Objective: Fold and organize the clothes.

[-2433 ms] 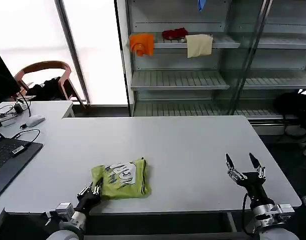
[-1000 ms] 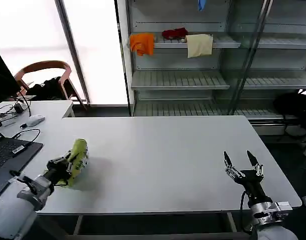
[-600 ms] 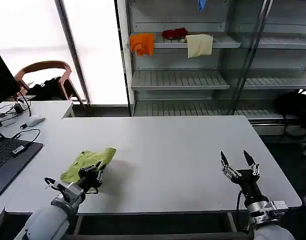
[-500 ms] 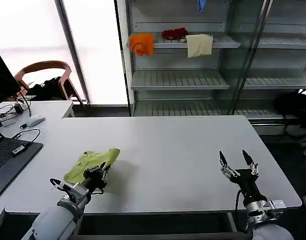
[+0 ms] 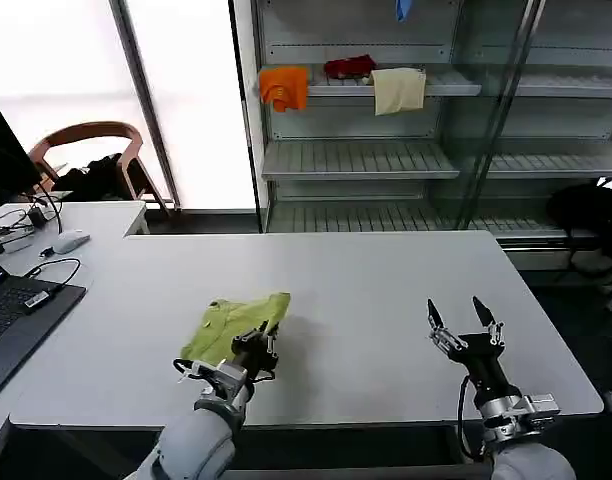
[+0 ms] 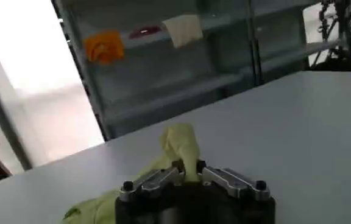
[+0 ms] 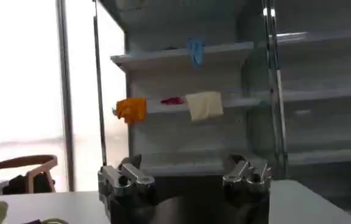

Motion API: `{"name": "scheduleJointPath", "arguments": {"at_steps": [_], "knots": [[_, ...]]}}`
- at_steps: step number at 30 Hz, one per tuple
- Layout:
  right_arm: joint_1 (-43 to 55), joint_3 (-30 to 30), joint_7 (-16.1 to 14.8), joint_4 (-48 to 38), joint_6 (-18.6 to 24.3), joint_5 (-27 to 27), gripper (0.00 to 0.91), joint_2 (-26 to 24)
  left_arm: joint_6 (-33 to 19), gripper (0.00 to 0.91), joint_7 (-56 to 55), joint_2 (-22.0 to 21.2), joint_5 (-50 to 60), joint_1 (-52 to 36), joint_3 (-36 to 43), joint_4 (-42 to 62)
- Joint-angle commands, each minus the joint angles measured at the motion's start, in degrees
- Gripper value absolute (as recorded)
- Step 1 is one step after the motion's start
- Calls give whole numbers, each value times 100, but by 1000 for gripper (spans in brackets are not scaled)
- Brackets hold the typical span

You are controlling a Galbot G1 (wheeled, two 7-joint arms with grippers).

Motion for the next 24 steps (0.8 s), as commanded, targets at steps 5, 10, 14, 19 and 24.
{"name": "scheduleJointPath", "arguments": {"at_steps": [5, 10, 14, 19, 24], "knots": [[486, -464, 3, -117, -385, -42, 907, 88, -184, 907, -547, -1110, 250, -564, 1100, -329], [1006, -831, -64, -237, -939, -39, 907, 241, -203, 907, -631, -1033, -102, -710, 568, -840], [1549, -1244, -247, -499, -1569, 75, 907, 535, -204, 907, -686, -667, -298, -496, -233, -1018], [1918, -1713, -245, -901, -2094, 357, 907, 774, -198, 907, -368, 114, -211, 535, -1000, -1532], [1832, -2207, 333, -973, -2552, 777, 907, 985, -196, 907, -44, 322, -204, 1511, -1714, -1920]]}}
